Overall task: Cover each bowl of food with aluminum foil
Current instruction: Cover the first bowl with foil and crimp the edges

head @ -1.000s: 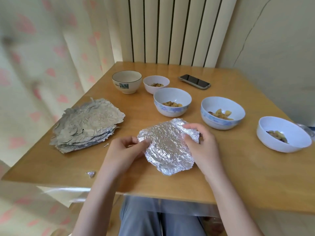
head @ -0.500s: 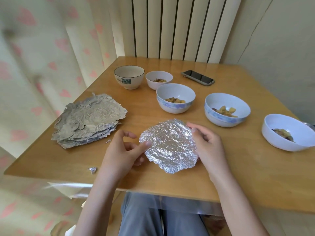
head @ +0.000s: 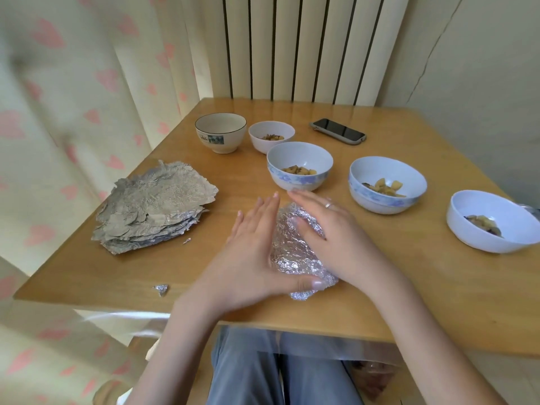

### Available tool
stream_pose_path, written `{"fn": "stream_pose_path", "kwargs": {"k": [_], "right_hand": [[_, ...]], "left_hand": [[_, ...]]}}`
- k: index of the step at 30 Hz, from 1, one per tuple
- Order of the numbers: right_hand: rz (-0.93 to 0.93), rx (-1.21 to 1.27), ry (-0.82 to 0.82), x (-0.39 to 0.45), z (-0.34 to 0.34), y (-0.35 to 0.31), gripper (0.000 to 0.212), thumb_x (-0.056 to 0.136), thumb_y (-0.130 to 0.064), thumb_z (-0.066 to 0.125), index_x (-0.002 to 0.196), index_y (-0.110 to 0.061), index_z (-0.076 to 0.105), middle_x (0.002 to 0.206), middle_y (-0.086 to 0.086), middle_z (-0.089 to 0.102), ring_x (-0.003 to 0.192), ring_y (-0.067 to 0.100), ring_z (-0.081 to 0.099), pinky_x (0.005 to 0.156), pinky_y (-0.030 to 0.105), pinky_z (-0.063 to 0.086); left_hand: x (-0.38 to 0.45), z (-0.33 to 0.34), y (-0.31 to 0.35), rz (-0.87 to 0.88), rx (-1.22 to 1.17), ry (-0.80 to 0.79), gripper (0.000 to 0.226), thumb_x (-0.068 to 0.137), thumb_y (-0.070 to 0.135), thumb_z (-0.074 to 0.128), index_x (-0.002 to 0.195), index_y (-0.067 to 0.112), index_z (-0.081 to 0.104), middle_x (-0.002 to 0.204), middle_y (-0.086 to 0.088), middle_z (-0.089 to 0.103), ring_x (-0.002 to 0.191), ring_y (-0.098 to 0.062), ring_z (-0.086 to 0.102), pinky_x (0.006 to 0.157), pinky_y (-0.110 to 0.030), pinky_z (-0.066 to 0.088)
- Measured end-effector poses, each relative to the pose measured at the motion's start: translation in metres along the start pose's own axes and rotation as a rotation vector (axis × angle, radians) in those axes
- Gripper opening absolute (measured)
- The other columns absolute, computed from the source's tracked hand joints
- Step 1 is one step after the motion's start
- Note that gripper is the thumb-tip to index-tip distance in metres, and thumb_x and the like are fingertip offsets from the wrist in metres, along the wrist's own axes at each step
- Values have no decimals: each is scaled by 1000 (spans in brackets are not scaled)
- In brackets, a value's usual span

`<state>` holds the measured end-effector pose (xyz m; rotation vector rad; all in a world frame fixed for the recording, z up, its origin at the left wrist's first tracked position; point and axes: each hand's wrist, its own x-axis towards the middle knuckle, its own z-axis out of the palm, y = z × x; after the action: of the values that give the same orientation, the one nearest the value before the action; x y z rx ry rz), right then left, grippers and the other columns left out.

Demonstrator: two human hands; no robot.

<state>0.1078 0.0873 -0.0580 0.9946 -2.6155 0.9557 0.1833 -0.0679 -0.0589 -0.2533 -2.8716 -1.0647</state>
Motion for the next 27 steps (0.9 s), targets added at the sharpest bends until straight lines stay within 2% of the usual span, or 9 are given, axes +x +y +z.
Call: {"fn": "stream_pose_path", "kwargs": {"k": [3,5,8,12,15,19,23,25,27], "right_hand": [[109,134,-46,-3,3,6,43,98,-22,48,141,-24,44,143,-12,46,131,0,38,111,19,26],[180,188,-50,-4,2,8,41,99,-23,48,139,-25,47,139,-12,50,127,-1,41,103,9,27],[268,261,-73,-6,5,12,36,99,-25,46,135,-27,51,136,-12,53,127,1,44,105,15,30],[352,340,-74,-6,10,15,30,99,-27,47,127,-28,55,129,-10,58,121,6,50,105,27,37],[413,386,-65,-6,11,15,25,98,-29,46,121,-27,57,114,-10,63,104,7,56,91,26,42],[445,388,-62,-2,14,18,19,100,-26,44,113,-24,57,89,-11,59,78,3,52,72,19,39],[499,514,-69,0,15,16,16,100,-18,44,107,-22,58,100,-1,63,101,17,58,96,35,43],[519,543,-108,0,12,17,25,101,-21,43,121,-22,57,114,-4,62,115,16,56,107,36,37],[546,579,-88,-3,6,18,35,101,-29,43,135,-27,48,130,-9,56,125,11,49,114,40,28]], "left_hand": [[6,3,2,-45,99,-12,139,53,75,73,155,27,-10,155,18,1,128,14,-18,109,-17,-16],[6,3,4,-51,105,-8,137,55,68,77,155,26,-7,158,13,9,132,13,-9,108,-17,-14],[7,4,6,-44,119,-23,141,51,67,79,155,25,-6,159,9,15,138,5,2,107,-16,-13],[6,5,5,-48,93,-27,143,49,66,81,155,27,-7,159,11,11,122,18,-7,106,-15,-11],[5,5,5,-80,79,-40,144,48,66,81,155,27,-8,159,9,10,145,-4,-4,116,-25,-6],[6,6,3,-73,92,-39,143,50,65,83,156,23,-4,154,5,18,147,-13,9,121,-35,11],[7,8,3,-79,94,-31,143,50,64,84,156,22,-3,154,4,20,147,-16,12,120,-33,15],[8,5,4,-111,89,-75,150,46,70,80,154,25,-13,157,3,14,149,-15,1,122,-37,4],[5,-1,3,-99,85,-99,151,43,87,66,149,32,-26,162,3,-1,142,-5,-15,117,-31,-11]]}}
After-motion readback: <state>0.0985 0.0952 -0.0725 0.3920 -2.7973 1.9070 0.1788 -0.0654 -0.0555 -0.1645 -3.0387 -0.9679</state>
